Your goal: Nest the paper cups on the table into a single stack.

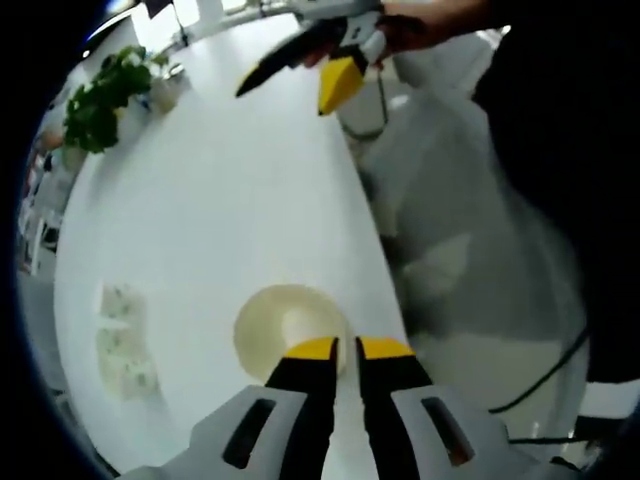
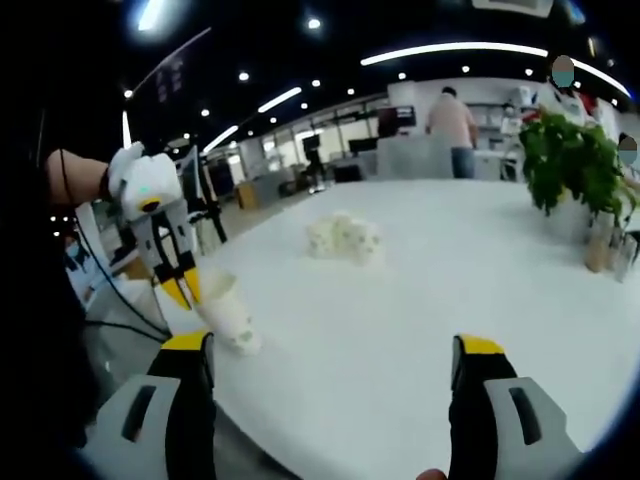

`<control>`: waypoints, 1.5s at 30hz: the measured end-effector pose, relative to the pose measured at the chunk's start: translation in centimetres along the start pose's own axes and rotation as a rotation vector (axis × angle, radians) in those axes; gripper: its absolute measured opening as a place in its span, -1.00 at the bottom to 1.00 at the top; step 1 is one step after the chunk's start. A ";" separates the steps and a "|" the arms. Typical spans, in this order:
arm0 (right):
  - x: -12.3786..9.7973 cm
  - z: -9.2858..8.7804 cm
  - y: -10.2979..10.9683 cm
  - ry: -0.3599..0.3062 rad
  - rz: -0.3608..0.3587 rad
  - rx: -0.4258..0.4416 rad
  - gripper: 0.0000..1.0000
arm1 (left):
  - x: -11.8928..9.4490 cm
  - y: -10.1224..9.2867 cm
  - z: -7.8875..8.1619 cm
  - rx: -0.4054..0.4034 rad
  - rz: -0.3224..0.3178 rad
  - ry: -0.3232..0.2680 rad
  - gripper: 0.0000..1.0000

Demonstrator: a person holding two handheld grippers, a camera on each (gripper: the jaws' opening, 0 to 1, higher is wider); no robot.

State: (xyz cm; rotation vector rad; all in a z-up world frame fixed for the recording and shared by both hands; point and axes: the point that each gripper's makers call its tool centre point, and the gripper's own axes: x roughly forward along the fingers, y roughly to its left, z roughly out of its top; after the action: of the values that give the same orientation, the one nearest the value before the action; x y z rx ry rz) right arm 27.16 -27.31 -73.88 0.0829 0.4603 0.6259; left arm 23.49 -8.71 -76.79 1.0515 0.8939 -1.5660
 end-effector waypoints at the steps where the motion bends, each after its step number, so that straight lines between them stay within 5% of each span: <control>1: 0.0 0.1 0.0 -0.004 0.003 0.002 0.93 | 0.0 0.0 -0.1 -0.005 0.001 0.004 -0.88; 26: 0.2 1.2 0.1 -0.008 0.006 -0.013 0.93 | -1.9 0.5 -1.3 -0.085 0.066 -0.057 -0.91; 45: 0.6 1.8 1.6 -0.004 0.022 -0.038 0.93 | -4.5 2.2 -1.3 -0.182 0.204 -0.236 -0.42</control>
State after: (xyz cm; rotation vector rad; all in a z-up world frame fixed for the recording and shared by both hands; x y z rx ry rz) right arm 27.54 -25.57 -72.18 0.0530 0.4443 0.6556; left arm 26.38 -6.53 -73.09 0.7837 0.7278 -1.3766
